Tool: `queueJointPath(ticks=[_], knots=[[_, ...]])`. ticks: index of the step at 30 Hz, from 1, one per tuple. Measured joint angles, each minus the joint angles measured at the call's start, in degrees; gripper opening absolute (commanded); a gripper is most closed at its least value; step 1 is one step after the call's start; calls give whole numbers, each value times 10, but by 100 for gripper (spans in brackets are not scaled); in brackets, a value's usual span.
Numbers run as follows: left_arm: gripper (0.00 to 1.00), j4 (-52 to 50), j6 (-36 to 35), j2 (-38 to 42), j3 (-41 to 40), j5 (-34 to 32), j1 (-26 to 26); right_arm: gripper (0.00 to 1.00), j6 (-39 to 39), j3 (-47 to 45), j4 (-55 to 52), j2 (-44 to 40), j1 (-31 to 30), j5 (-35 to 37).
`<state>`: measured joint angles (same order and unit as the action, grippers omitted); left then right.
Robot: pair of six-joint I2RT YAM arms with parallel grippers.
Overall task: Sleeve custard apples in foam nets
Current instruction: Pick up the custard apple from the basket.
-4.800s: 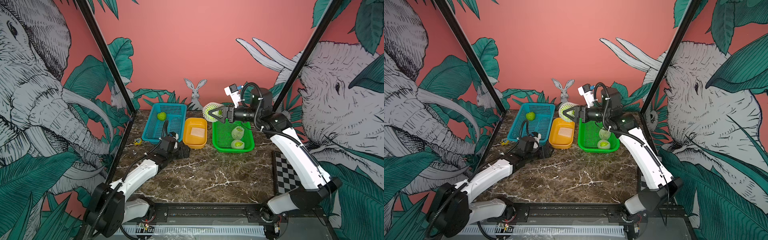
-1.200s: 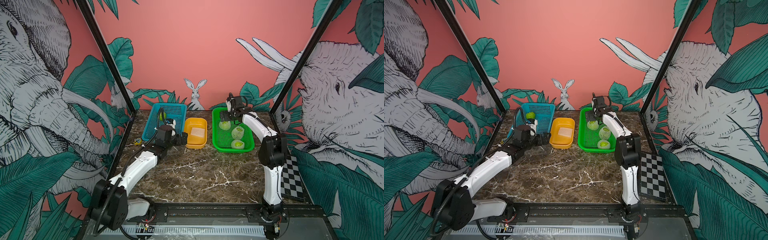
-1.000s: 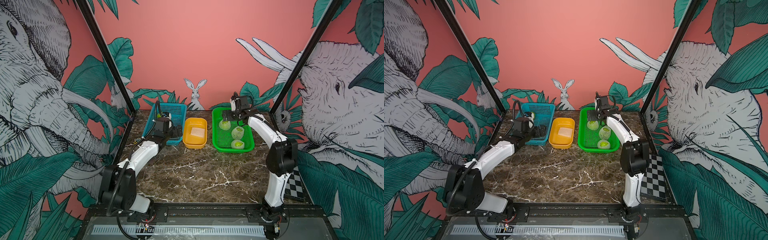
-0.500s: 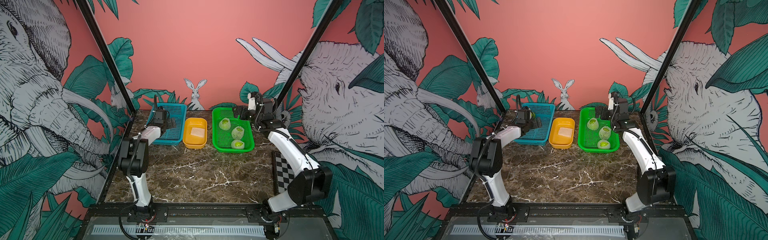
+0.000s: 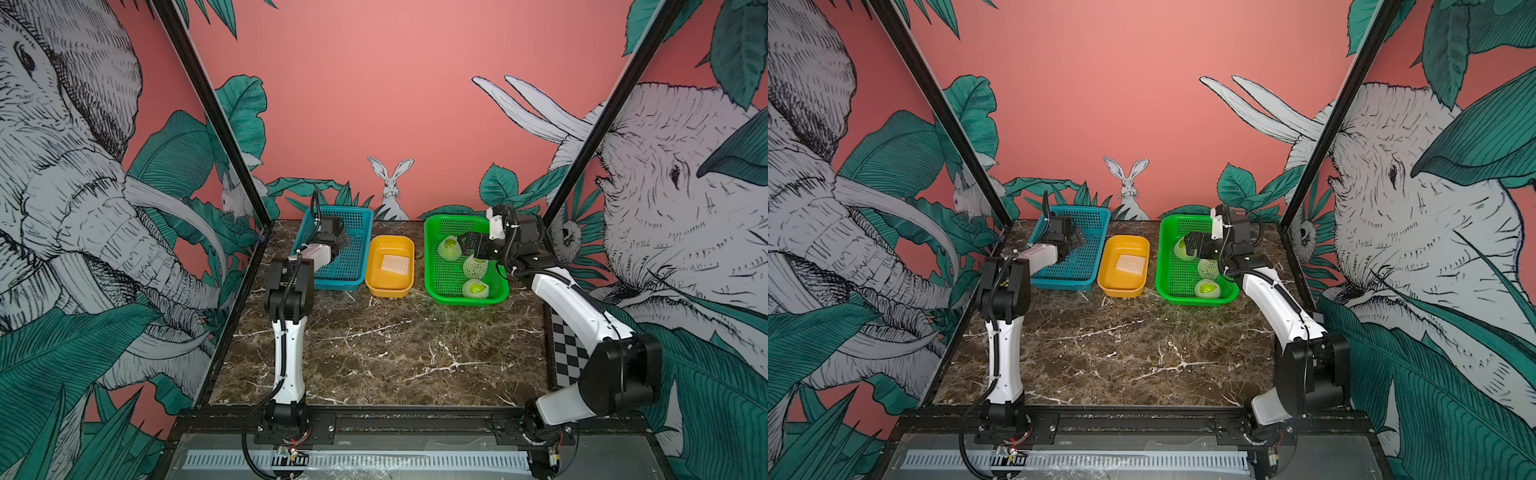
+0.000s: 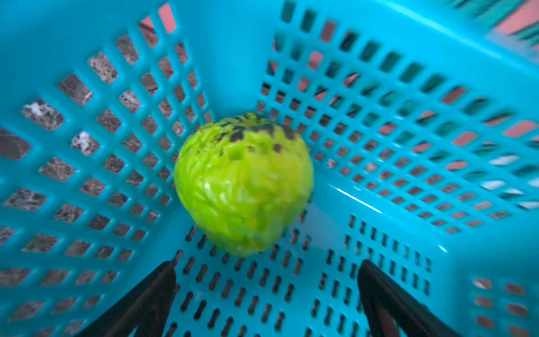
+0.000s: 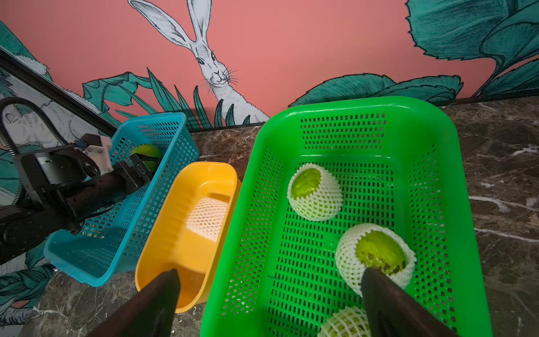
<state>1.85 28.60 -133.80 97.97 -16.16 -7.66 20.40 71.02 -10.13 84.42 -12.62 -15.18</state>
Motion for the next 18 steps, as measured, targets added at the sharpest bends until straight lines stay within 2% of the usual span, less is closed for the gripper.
queueJointPath(ticks=[12,18], knots=[[99,67,35,-66,74,20,24,99,0,-6,-12,-26,0,-1],[84,100,42,-90,82,23,24,99,0,-6,-19,-26,0,-1]])
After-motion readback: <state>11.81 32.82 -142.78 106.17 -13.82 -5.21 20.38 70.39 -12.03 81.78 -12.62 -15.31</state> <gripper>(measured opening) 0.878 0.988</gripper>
